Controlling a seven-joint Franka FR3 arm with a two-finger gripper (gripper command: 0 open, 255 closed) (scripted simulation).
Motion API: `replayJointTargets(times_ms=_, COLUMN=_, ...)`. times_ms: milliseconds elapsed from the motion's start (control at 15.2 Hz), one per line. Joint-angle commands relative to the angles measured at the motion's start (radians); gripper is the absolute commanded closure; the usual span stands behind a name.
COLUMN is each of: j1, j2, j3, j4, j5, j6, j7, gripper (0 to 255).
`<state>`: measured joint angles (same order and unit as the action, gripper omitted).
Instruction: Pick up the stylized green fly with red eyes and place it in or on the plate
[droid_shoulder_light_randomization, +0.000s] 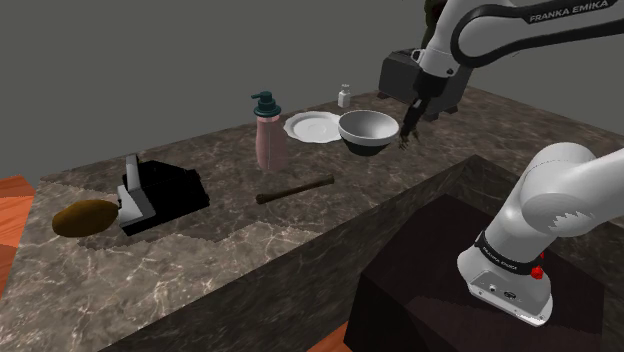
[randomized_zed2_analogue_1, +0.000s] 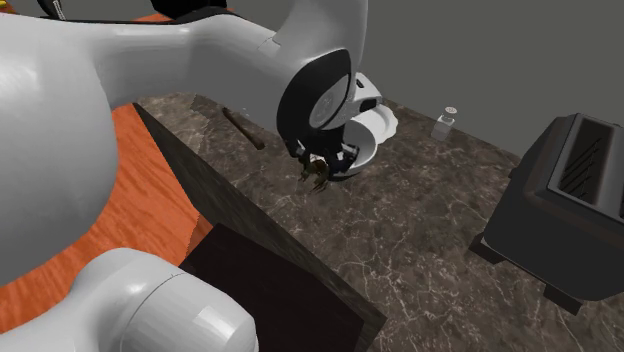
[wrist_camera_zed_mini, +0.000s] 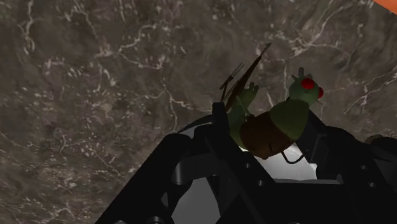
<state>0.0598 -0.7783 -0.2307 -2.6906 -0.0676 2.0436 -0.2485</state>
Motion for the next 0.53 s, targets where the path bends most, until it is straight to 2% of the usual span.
replayJointTargets(times_ms=0, j1=0.002, j2=-0.006, j3=0.005, j4=0.023, j5=0.003, j6=-0.029, j7=0.003, gripper=255)
replayJointTargets(times_ms=330, j1=0.005, j2=-0.014, j3=0.013, j4=0.084, j5=0.008, j6=-0.098, j7=0.008, gripper=255)
replayJointTargets(times_ms=462, j1=0.025, j2=0.077, j3=0.011, j4=0.142, j5=0.021, j6=-0.065, j7=0.011, gripper=255)
